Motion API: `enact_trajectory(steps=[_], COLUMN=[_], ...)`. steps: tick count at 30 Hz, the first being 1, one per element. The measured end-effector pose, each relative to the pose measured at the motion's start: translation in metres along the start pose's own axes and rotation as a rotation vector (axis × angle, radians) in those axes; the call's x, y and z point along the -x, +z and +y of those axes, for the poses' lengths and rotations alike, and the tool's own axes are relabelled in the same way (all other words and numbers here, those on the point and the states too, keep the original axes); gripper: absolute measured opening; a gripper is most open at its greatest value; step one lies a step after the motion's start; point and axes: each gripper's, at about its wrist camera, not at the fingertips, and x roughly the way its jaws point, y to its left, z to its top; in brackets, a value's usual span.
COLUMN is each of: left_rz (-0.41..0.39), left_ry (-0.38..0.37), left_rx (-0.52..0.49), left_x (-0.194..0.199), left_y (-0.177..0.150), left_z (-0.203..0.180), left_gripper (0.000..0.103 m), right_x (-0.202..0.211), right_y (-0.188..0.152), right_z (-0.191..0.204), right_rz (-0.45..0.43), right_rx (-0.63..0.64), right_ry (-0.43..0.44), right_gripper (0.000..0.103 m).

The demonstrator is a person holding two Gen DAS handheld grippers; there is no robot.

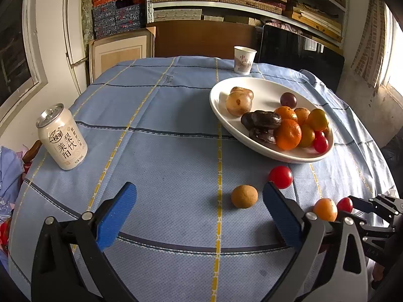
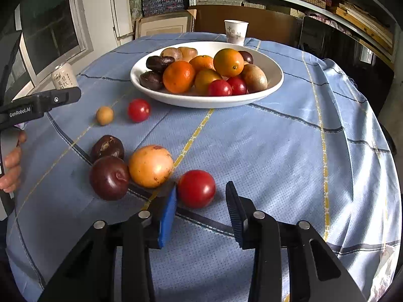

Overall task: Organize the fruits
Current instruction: 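Grasp the red tomato with the right tool while the left tool grasps the small brown round fruit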

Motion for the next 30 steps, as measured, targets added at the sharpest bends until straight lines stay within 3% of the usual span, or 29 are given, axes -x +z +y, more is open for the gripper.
enact_trajectory(steps=[8, 14, 16, 22, 30], left_rz=[0.001, 0.031, 0.044, 0.098, 0.103], left_ry=[0.030, 0.029, 0.009, -0.075, -0.137], left_rx=[0.006, -0.069, -0.099, -0.136, -0.168], left_x=[-0.006, -0.018, -0.021, -0.031, -0.037], left_y=[0.001, -0.003, -0.005, -0.009, -0.010], left_z=[0.010, -0.001, -0.007, -0.019, -0.031], left_gripper=[0.098, 0.098, 0.083, 0.060, 0.047], right_x=[0.004, 0.007, 0.006, 0.006, 0.004], right_y=[0.003, 0.004, 0.004, 0.004, 0.004], right_z=[-0.005, -0.011, -0.012, -0.010, -0.011], right_rz=[-0.022, -0.031, -0.030, -0.027, -0.022], right_rx=[-0.030, -0.067, -0.072, -0.071, -0.079], right_ry=[0.045, 0.031, 0.027, 0.023, 0.018], right_gripper=[0.030, 0.030, 0.030, 0.030, 0.030])
